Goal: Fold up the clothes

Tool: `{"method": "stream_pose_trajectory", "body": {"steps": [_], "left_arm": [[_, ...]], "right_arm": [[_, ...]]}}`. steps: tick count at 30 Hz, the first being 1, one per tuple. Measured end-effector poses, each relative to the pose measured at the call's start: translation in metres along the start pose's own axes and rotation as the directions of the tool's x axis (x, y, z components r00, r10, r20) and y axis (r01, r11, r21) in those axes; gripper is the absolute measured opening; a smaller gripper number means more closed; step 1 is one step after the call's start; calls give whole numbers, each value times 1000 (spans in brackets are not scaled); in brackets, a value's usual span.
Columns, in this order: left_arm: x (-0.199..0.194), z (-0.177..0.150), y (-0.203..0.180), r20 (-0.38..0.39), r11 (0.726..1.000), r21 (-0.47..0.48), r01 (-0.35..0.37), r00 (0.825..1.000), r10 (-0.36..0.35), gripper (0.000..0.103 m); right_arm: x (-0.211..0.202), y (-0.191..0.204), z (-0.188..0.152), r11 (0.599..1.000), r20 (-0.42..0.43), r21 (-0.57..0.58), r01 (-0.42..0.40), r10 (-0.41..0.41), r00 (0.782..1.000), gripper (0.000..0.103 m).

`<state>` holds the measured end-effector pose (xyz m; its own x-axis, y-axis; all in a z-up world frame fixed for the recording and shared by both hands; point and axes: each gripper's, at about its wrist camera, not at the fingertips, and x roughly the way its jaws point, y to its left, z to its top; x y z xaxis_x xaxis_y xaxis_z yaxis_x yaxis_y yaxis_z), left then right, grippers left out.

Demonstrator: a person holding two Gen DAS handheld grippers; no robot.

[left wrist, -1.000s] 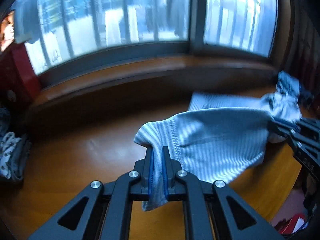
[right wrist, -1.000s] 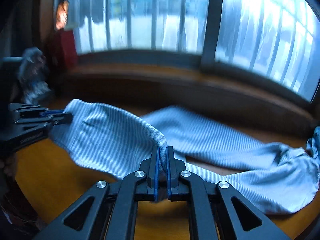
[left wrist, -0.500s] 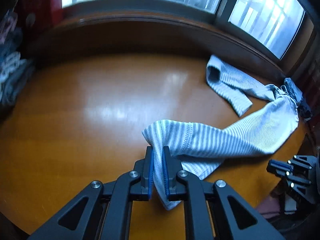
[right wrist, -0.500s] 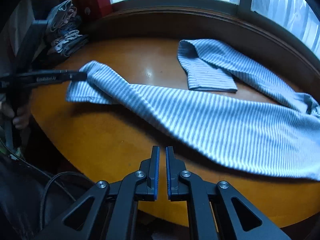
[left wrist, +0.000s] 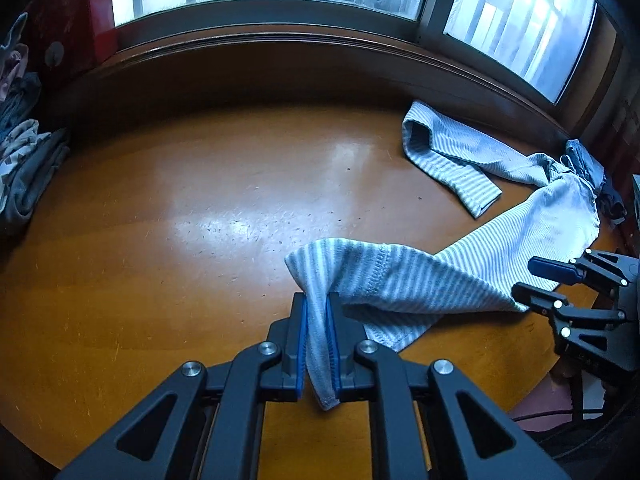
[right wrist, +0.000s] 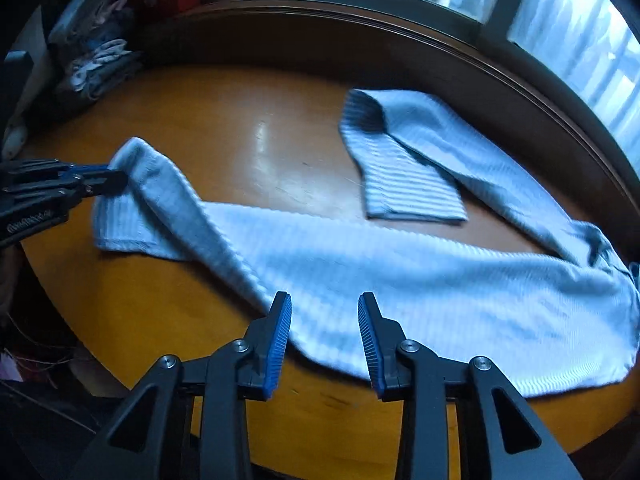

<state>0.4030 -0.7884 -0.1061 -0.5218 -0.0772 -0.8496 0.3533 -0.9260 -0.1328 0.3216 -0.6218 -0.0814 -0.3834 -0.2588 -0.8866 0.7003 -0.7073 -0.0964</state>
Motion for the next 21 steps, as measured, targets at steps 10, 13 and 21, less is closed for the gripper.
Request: {"method": "stream_pose_trajectory", "body": {"steps": [10,13,21], "left_arm": [[-9,-6,3,3,1000,-5,2,1000,-2,9],[-11,-6,2,7,1000,-13,3,1000,-3,9],[-9,-5,2,5,1000,-20,5,1000,-5,9]], "right_arm": [[13,31,20,993,-10,-100,-60,60,998,35],[18,32,23,992,-18,-101,-69,68,998,35],[22,37,27,991,-31,-114,-76,73,997,35]]}}
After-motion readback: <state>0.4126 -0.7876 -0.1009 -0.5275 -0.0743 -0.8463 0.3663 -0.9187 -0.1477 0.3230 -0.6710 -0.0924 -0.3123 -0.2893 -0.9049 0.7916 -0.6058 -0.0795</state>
